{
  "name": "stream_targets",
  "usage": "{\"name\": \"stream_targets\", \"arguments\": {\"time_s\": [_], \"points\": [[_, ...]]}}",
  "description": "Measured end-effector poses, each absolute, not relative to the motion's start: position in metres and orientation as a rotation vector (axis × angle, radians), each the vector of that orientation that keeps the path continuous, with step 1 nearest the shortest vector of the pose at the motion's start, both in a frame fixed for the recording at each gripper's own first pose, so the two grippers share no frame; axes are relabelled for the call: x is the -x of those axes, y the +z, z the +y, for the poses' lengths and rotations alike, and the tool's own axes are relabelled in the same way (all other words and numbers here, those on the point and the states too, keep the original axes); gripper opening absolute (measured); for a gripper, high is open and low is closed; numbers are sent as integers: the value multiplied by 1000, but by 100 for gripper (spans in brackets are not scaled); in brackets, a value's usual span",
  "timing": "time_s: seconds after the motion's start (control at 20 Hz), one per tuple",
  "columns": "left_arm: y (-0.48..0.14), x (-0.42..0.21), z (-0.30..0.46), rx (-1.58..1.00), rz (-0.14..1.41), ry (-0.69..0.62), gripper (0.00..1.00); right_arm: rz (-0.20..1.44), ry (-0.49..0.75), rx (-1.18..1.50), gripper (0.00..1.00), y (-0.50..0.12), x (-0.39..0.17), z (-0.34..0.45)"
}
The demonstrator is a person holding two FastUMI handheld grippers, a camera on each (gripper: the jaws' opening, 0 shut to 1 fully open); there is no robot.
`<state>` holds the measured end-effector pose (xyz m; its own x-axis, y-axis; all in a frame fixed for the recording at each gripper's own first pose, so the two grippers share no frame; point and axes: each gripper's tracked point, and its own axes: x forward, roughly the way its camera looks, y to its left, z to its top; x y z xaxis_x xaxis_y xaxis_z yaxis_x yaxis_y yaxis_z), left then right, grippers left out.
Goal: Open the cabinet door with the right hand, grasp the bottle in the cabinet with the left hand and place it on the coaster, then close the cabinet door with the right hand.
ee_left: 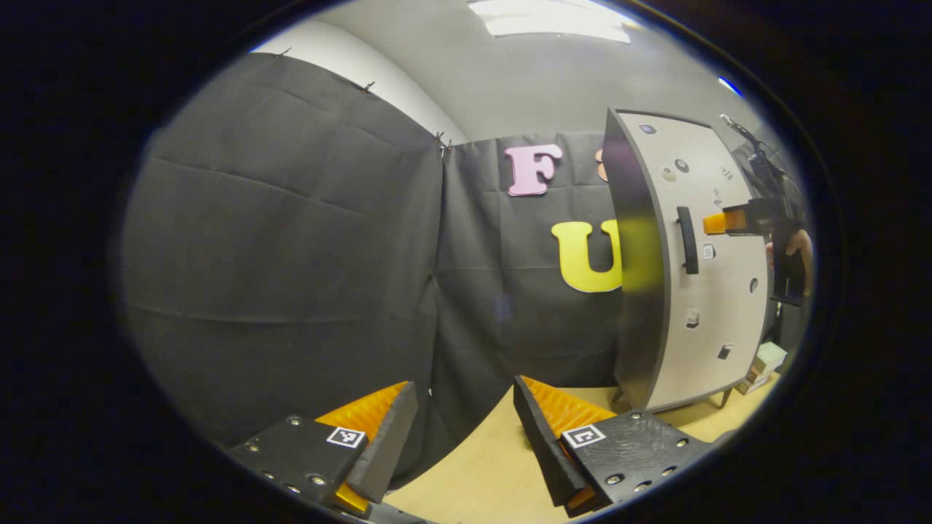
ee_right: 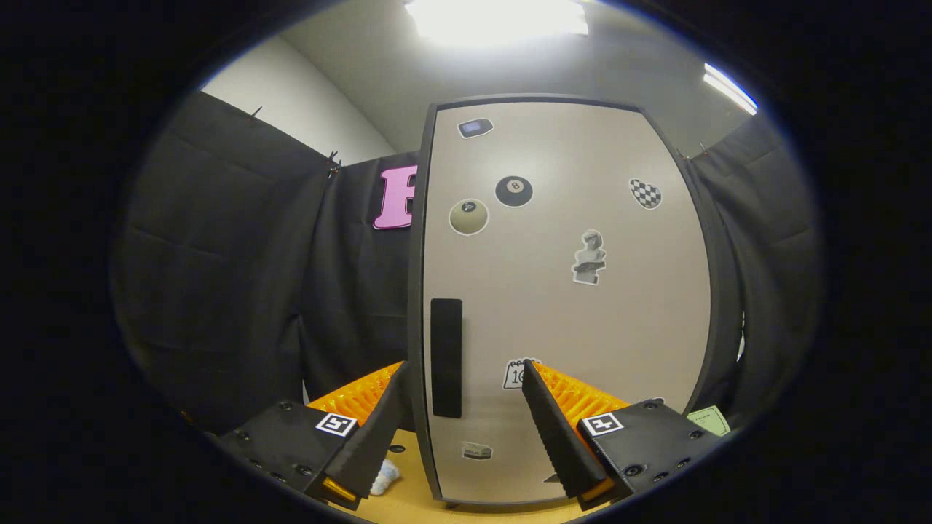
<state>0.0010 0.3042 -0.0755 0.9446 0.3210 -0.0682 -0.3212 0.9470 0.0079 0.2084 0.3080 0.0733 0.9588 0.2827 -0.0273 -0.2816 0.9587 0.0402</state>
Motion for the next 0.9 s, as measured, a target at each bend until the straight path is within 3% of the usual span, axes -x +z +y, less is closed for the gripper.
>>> {"name": "stream_targets", "arguments": {"time_s": [0.35,0.4,0.55,0.65,0.75,0.8,0.9], "points": [[-85,2,312,-2,77,345,82,69,282,-27,97,68,-249,339],[-83,3,313,-7,75,348,82,92,276,-35,89,62,-254,341],[-83,3,315,-21,70,358,82,160,251,-71,90,47,-268,341],[-84,4,316,-24,70,364,82,192,243,-112,75,41,-278,341],[-84,4,316,-19,75,368,81,224,250,-151,53,39,-279,344],[-85,4,316,-14,77,367,81,235,257,-166,53,39,-279,347],[-85,4,316,-8,78,358,82,258,263,-144,40,35,-277,348]]}}
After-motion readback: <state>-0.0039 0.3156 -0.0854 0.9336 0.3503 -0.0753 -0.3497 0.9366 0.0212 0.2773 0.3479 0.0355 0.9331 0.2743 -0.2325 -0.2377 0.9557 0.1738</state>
